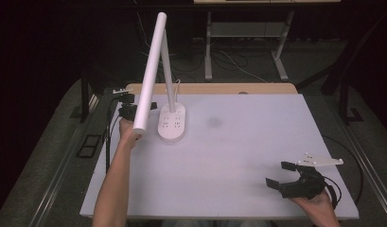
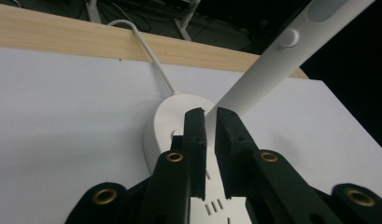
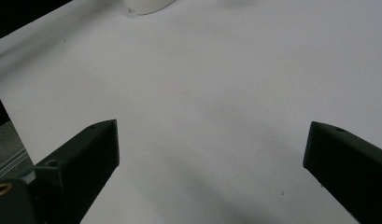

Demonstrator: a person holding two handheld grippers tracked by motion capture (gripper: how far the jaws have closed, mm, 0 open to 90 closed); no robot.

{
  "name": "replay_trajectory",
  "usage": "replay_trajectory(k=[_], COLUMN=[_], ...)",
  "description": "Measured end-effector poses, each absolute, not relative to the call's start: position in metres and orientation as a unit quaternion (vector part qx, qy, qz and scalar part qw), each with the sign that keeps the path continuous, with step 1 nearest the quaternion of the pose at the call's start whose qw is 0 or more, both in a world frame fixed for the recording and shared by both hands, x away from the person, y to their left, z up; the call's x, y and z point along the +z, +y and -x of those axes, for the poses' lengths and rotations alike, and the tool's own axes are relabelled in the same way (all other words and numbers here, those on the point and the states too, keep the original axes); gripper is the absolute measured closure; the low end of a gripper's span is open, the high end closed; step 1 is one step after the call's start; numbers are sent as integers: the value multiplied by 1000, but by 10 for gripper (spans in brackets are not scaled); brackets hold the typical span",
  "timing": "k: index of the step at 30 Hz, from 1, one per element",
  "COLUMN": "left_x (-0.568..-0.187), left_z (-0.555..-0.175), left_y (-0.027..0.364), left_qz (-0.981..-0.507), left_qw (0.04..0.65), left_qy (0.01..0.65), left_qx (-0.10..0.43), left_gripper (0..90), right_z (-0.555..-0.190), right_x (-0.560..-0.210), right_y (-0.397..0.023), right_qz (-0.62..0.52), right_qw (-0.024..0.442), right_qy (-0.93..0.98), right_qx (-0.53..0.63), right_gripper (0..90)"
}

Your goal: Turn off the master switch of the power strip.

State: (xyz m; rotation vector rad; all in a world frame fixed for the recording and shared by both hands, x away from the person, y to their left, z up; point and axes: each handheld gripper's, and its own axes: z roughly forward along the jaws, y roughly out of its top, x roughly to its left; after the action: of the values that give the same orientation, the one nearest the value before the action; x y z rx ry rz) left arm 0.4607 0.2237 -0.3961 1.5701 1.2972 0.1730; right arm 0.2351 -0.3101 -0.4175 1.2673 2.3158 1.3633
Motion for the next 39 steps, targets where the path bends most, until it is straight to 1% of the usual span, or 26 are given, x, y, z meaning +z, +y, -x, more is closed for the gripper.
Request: replay_trajectory(k=[2, 7, 10, 12, 14, 16, 20, 22, 39], left_x=[-394, -389, -386, -384, -380, -377, -374, -374, -376], left_z=[-458, -450, -444, -440, -436, -432, -426, -422, -377], left_y=[226, 230, 232, 233, 235, 236, 238, 238, 234], left_qz=[-652, -658, -665, -667, -674, -676, -685, -689, -700], left_qw=[529, 532, 533, 542, 540, 540, 534, 529, 527], left_qy=[539, 529, 519, 508, 502, 500, 493, 493, 478], left_qx=[67, 61, 59, 51, 50, 50, 51, 51, 62], left_gripper=[749, 502, 385, 259, 202, 126, 14, 0, 0], right_z=[-235, -236, -236, -236, -237, -236, -236, -236, -236], right_x=[-418, -418, -418, -419, -419, -418, -418, -419, -418], right_y=[-310, -311, -310, -310, -309, -310, -310, -310, -310], right_qz=[-428, -427, -431, -431, -432, -435, -437, -437, -434], right_qw=[83, 87, 85, 83, 84, 84, 84, 85, 85], right_qy=[776, 774, 775, 776, 775, 773, 770, 770, 770], right_qx=[456, 459, 454, 453, 454, 455, 457, 458, 459], right_gripper=[28, 27, 1, 1, 1, 0, 0, 0, 0])
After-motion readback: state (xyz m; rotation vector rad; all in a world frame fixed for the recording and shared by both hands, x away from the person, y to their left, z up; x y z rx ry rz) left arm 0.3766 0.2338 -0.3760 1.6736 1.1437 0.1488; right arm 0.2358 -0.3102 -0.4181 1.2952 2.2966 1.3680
